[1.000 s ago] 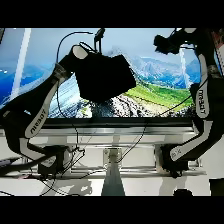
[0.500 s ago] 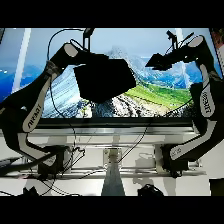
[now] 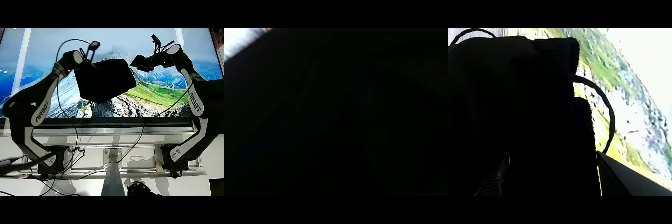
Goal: Fold the clothes and pants, and hang the long-sleeved shirts on hangers.
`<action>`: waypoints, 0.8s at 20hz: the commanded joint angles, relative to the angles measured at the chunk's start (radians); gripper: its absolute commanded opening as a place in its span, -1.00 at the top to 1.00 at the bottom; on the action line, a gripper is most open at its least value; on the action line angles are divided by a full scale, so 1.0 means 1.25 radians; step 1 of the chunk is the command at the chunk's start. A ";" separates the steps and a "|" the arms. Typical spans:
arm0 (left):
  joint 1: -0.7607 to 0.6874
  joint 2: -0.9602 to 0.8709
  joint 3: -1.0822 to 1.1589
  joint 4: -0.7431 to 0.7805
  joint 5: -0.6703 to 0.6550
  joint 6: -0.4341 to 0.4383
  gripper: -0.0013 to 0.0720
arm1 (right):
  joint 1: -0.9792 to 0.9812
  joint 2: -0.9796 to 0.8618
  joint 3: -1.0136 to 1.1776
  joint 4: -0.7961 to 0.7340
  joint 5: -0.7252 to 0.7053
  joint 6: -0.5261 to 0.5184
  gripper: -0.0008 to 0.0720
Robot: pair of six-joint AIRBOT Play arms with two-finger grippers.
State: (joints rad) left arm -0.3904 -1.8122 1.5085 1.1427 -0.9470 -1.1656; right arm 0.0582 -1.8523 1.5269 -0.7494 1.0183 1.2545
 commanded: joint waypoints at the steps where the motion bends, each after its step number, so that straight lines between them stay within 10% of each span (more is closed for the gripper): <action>1: -0.078 -0.001 0.000 0.016 -0.150 0.026 0.95 | 0.011 -0.008 -0.002 -0.005 0.020 0.007 -0.74; 6: -0.145 0.072 0.000 0.013 -0.337 0.023 0.95 | 0.030 -0.008 -0.002 -0.117 0.044 -0.021 -0.75; 16: -0.138 0.179 0.000 0.001 -0.343 0.022 0.94 | 0.051 -0.008 0.023 -0.048 0.042 -0.153 -0.76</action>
State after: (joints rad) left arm -0.5663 -1.6138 1.5085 1.1496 -1.3624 -1.1370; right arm 0.1047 -1.8626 1.5364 -0.8177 1.0611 1.1561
